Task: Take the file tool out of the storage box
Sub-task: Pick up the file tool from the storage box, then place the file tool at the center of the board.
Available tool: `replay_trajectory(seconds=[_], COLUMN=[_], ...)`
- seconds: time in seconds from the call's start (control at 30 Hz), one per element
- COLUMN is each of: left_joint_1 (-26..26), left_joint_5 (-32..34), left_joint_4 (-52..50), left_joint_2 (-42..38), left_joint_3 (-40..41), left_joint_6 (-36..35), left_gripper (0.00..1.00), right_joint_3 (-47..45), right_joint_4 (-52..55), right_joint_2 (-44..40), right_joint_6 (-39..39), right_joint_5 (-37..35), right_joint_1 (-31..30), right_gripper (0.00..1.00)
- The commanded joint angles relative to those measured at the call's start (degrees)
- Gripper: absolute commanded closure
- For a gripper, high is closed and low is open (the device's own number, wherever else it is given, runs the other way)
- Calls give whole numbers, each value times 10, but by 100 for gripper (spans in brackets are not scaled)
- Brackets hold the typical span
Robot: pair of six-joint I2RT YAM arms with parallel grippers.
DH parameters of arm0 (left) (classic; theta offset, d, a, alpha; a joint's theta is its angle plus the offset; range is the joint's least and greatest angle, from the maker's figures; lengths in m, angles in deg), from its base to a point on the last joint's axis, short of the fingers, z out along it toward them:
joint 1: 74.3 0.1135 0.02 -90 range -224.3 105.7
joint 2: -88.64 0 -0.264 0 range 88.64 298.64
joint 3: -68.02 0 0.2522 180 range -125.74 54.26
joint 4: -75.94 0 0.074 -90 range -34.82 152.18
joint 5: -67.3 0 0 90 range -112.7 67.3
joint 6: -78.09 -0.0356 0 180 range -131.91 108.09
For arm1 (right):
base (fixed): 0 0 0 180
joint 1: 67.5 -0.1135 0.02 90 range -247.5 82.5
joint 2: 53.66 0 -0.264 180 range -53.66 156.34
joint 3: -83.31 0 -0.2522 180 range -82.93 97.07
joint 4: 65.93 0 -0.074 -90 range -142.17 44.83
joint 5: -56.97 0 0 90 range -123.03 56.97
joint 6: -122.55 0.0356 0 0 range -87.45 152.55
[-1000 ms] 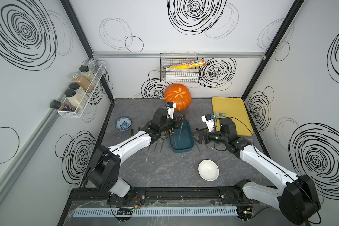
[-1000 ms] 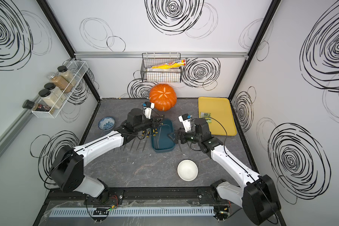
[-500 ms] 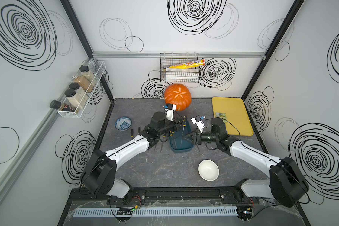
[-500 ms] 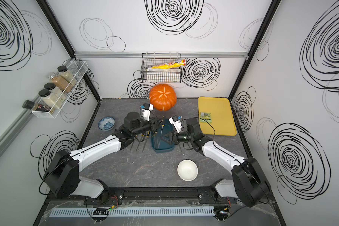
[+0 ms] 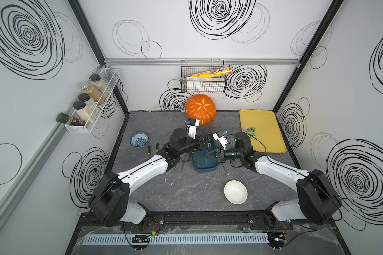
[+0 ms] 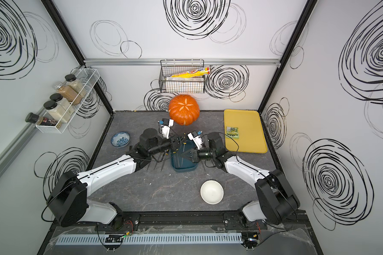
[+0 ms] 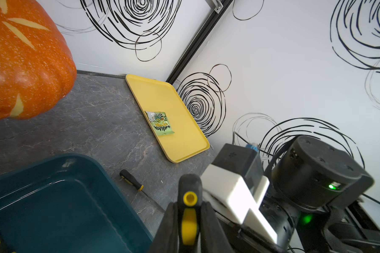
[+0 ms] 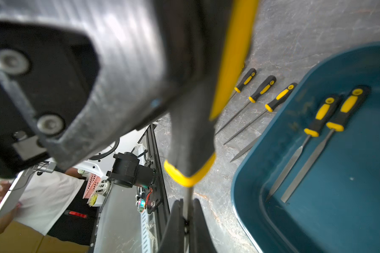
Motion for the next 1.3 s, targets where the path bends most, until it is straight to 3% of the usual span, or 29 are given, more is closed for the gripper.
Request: replay_trajectory(seconds=[0.0, 0.07, 0.1, 0.17, 0.2, 0.37, 0.67, 0.93, 1.27], left_joint_1=[-2, -1, -1, -1, -1, 12, 17, 12, 10], left_joint_5=[2, 2, 2, 7, 10, 20, 50, 67, 71], left_joint_4=[33, 30, 30, 33, 33, -10, -104, -142, -181], left_joint_2=[-12, -13, -14, -19, -23, -37, -20, -5, 10], left_joint_3=[0, -1, 1, 8, 11, 9, -24, -32, -49], left_joint_6=[5, 5, 5, 14, 16, 24, -12, -33, -57], left_gripper=[99, 94, 82, 33, 2, 1, 1, 1, 3], right_joint_3=[12, 12, 17, 32, 42, 119, 236, 270, 300], right_joint_4=[-3, 4, 16, 61, 92, 317, 616, 682, 679], right_joint_2=[9, 8, 9, 6, 2, -12, 78, 192, 280], right_joint_6=[-18, -20, -33, -63, -84, -171, -198, -184, -192], right_joint_5=[21, 18, 19, 5, -14, -207, -536, -643, -643], right_joint_1=[-9, -9, -9, -9, -8, 1, 38, 55, 59], right_gripper=[100, 100, 100, 100, 100, 100, 100, 100, 100])
